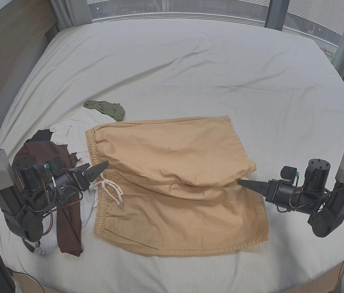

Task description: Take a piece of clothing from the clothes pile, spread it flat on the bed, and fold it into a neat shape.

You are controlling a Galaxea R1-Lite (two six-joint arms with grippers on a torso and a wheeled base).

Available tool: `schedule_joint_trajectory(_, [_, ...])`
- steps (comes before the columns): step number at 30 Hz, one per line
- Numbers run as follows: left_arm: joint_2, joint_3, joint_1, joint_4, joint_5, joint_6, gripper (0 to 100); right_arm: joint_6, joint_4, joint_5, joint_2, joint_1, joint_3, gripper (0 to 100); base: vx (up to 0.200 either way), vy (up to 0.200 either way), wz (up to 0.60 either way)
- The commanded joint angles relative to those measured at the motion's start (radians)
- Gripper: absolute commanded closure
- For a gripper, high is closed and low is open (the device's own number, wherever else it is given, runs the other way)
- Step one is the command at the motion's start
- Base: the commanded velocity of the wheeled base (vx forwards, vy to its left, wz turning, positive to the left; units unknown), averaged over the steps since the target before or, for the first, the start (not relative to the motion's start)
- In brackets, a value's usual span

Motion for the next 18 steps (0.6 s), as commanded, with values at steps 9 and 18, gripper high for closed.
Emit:
schedule_joint_trajectory(9, [0.010, -0.008, 0.002, 0.000, 0.000, 0.000, 0, 0.021, -0.018, -0.001, 0.093, -0.071, -0.046, 0, 0.000, 0.000, 0.00])
schedule_joint_trajectory(18, [0.008, -0.008, 0.003, 0.000, 0.000, 0.002, 0, 0.021, -0.021, -0.001, 0.149, -0.090, -0.078, 0, 0.000, 0.000, 0.00])
